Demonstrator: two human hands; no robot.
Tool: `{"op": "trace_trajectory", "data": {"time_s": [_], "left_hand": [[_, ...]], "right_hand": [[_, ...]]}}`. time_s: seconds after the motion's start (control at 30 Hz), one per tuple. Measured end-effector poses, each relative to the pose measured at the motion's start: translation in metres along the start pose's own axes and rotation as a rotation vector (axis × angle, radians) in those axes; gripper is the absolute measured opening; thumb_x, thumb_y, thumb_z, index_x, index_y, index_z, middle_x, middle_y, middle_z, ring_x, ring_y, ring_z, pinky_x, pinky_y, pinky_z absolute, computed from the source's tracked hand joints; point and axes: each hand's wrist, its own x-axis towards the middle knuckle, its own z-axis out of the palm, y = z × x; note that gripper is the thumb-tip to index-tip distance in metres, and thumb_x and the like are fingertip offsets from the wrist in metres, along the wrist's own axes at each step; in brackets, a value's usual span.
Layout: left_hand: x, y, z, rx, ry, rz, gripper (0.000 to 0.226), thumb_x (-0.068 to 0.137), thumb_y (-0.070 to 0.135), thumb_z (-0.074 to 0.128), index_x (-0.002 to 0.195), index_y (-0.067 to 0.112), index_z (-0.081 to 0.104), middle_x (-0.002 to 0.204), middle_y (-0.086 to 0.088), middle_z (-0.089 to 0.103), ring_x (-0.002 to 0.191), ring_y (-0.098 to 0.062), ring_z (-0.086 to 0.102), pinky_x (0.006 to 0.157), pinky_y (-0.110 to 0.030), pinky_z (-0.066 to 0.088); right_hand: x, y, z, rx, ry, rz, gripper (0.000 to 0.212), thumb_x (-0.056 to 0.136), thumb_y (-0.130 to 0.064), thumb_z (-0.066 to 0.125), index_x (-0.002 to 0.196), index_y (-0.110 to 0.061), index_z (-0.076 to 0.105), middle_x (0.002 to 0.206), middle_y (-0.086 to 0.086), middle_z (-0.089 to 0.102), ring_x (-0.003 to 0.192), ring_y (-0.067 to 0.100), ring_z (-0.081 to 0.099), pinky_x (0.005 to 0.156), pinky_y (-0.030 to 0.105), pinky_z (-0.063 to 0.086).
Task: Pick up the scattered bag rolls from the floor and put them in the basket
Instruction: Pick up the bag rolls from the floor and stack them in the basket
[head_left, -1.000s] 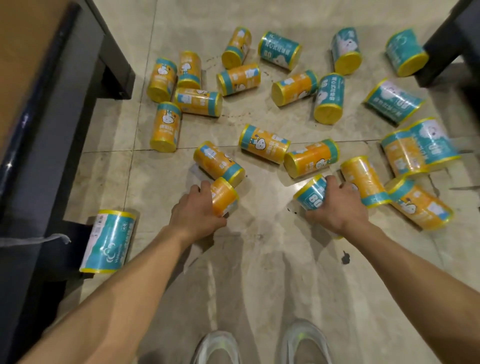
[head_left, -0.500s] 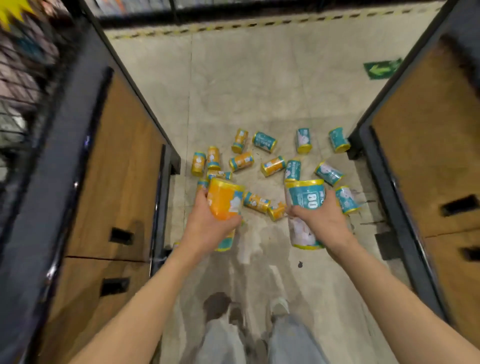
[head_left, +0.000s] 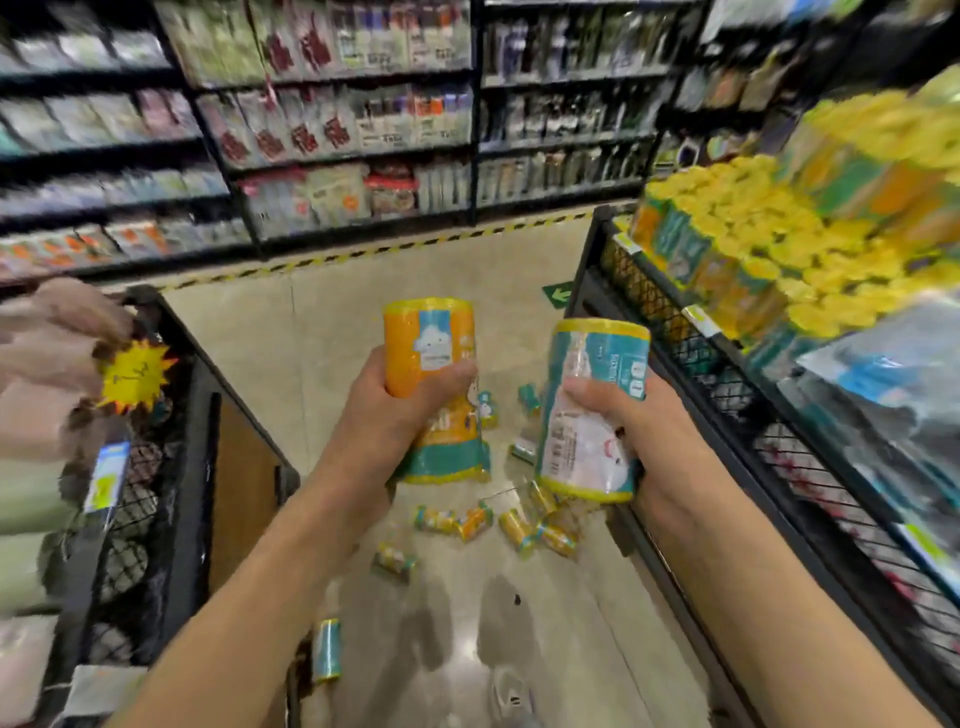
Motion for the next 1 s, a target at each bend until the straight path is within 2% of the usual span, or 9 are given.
{"op": "trace_trajectory", "data": {"time_s": [0.1, 0.17, 0.27, 0.37, 0.47, 0.67, 0.83, 0.9, 1.0], "left_hand": [[-0.013, 0.029, 0.028, 0.085, -0.189, 0.058, 0.066, 0.060, 0.040, 0.086, 0.118, 0.019, 0.060, 0.096, -0.001, 0.075, 0.084, -0.021, 0.074, 0.076, -0.045, 0.061], [-0.025, 0.039, 0.050, 0.131, -0.310, 0.076, 0.063, 0.064, 0.038, 0.084, 0.119, 0.021, 0.059, 0.103, -0.004, 0.075, 0.090, -0.023, 0.075, 0.076, -0.044, 0.062], [-0.047, 0.041, 0.090, 0.167, -0.491, 0.104, 0.058, 0.068, 0.035, 0.082, 0.119, 0.021, 0.060, 0.102, -0.004, 0.075, 0.090, -0.023, 0.075, 0.072, -0.040, 0.062], [-0.079, 0.031, 0.136, 0.181, -0.668, 0.092, 0.058, 0.068, 0.033, 0.082, 0.121, 0.023, 0.059, 0.102, -0.002, 0.075, 0.089, -0.021, 0.075, 0.068, -0.035, 0.060], [-0.125, 0.015, 0.186, 0.199, -0.830, 0.064, 0.060, 0.068, 0.034, 0.081, 0.122, 0.023, 0.059, 0.106, -0.002, 0.075, 0.091, -0.022, 0.075, 0.073, -0.040, 0.061], [-0.263, -0.028, 0.289, 0.229, -1.153, 0.004, 0.060, 0.063, 0.032, 0.088, 0.116, 0.023, 0.063, 0.102, -0.001, 0.077, 0.091, -0.022, 0.075, 0.077, -0.041, 0.059], [-0.406, -0.067, 0.360, 0.258, -1.424, -0.032, 0.070, 0.058, 0.033, 0.092, 0.121, 0.022, 0.061, 0.103, 0.002, 0.077, 0.091, -0.021, 0.075, 0.079, -0.044, 0.060], [-0.460, -0.083, 0.381, 0.264, -1.530, -0.042, 0.069, 0.059, 0.034, 0.092, 0.120, 0.023, 0.062, 0.103, 0.003, 0.077, 0.091, -0.021, 0.075, 0.081, -0.046, 0.060], [-0.540, -0.102, 0.399, 0.250, -1.691, -0.098, 0.068, 0.054, 0.040, 0.086, 0.116, 0.028, 0.061, 0.097, 0.008, 0.078, 0.085, -0.016, 0.075, 0.073, -0.039, 0.059]], "right_hand": [[-0.041, -0.023, -0.014, 0.007, 0.099, -0.077, 0.050, 0.074, -0.013, 0.081, 0.119, -0.003, 0.063, 0.098, 0.011, 0.076, 0.084, 0.026, 0.073, 0.075, 0.041, 0.063], [-0.072, -0.031, -0.028, 0.025, 0.189, -0.109, 0.054, 0.071, -0.019, 0.081, 0.121, -0.008, 0.064, 0.104, 0.013, 0.077, 0.087, 0.026, 0.075, 0.077, 0.042, 0.062], [-0.124, -0.038, -0.054, 0.035, 0.327, -0.146, 0.058, 0.068, -0.022, 0.082, 0.123, -0.011, 0.064, 0.109, 0.014, 0.076, 0.091, 0.028, 0.075, 0.078, 0.043, 0.063], [-0.186, -0.039, -0.083, 0.062, 0.481, -0.184, 0.062, 0.066, -0.020, 0.086, 0.123, -0.011, 0.064, 0.108, 0.012, 0.076, 0.089, 0.026, 0.075, 0.071, 0.038, 0.063], [-0.257, -0.035, -0.114, 0.089, 0.658, -0.242, 0.062, 0.063, -0.025, 0.079, 0.122, -0.010, 0.064, 0.105, 0.010, 0.077, 0.087, 0.023, 0.076, 0.069, 0.034, 0.062], [-0.422, -0.011, -0.182, 0.126, 0.973, -0.322, 0.055, 0.062, -0.018, 0.089, 0.112, -0.015, 0.068, 0.101, 0.005, 0.079, 0.091, 0.025, 0.076, 0.081, 0.043, 0.061], [-0.573, 0.017, -0.218, 0.131, 1.255, -0.380, 0.068, 0.059, -0.027, 0.088, 0.121, -0.013, 0.064, 0.106, 0.007, 0.078, 0.097, 0.026, 0.075, 0.088, 0.048, 0.060], [-0.629, 0.028, -0.223, 0.119, 1.374, -0.398, 0.058, 0.064, -0.026, 0.084, 0.118, -0.015, 0.066, 0.105, 0.007, 0.078, 0.096, 0.027, 0.075, 0.090, 0.051, 0.059], [-0.703, 0.049, -0.218, 0.124, 1.532, -0.418, 0.047, 0.069, -0.024, 0.080, 0.114, -0.016, 0.068, 0.102, 0.006, 0.078, 0.093, 0.026, 0.076, 0.085, 0.047, 0.060]]}}
